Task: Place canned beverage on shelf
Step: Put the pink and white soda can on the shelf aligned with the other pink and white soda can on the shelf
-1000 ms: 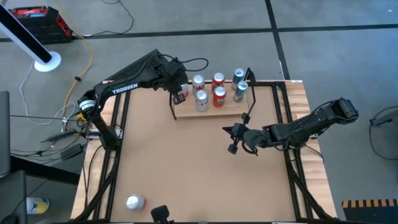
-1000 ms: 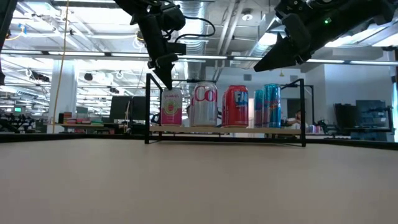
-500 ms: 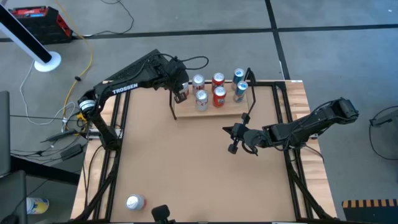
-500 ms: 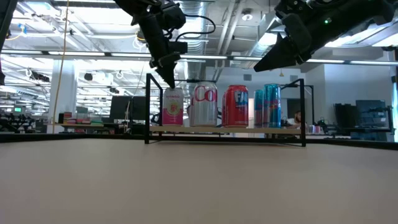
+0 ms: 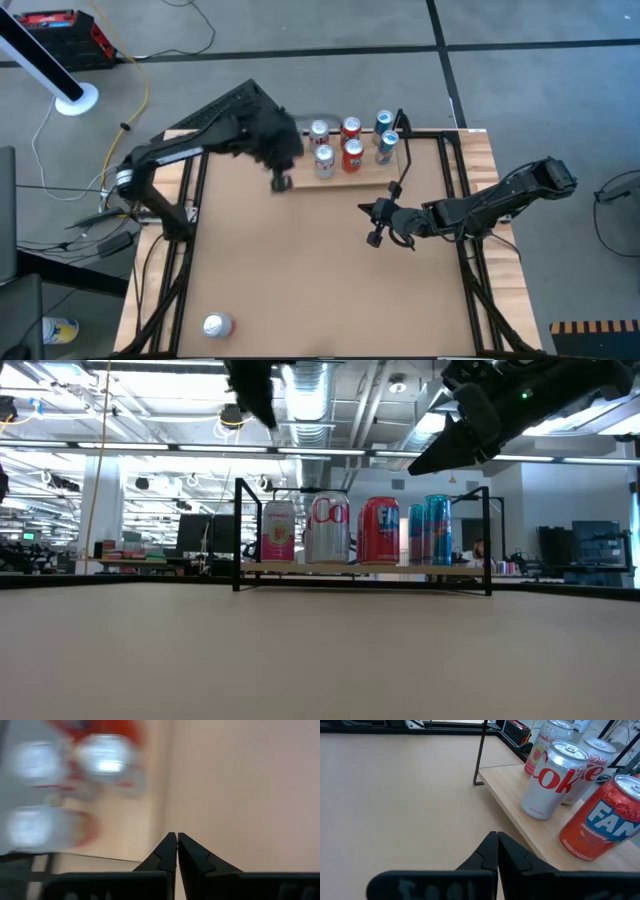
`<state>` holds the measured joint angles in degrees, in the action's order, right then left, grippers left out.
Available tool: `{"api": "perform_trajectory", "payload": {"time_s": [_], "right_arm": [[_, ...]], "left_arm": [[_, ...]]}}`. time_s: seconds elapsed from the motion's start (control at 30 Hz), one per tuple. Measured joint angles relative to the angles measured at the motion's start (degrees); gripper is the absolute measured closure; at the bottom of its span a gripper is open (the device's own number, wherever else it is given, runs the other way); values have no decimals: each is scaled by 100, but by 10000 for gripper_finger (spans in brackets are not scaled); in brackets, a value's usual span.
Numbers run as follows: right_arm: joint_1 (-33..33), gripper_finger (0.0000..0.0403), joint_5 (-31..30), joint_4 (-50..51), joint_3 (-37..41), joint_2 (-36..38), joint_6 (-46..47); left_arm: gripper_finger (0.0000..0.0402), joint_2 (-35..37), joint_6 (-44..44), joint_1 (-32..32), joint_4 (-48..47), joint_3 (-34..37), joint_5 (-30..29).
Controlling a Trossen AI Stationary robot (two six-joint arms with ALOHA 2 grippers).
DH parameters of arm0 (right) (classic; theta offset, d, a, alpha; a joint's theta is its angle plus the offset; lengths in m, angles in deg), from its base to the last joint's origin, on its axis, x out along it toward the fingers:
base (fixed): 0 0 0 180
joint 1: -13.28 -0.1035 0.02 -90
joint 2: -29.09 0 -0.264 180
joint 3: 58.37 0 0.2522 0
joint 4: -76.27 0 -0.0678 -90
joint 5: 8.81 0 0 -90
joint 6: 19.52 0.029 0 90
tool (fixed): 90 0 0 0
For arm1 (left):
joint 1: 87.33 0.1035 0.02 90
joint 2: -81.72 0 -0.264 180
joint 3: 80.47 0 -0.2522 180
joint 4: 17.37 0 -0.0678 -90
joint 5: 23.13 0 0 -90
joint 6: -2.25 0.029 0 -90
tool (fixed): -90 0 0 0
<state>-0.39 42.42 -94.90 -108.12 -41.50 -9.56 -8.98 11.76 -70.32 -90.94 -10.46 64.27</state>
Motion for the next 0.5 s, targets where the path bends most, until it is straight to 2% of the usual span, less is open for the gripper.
{"api": "perform_trajectory", "payload": {"time_s": [0.13,0.27,0.5], "right_arm": [[12,376,-3,-24,0,0,-146],[100,376,-2,-50,0,2,-193],[312,376,-1,-145,0,2,-205]], "left_arm": [[402,617,-518,-1246,-550,336,352],[401,1292,-1367,-2796,-606,1022,561],[401,2033,-3173,-5255,603,2168,644]]}}
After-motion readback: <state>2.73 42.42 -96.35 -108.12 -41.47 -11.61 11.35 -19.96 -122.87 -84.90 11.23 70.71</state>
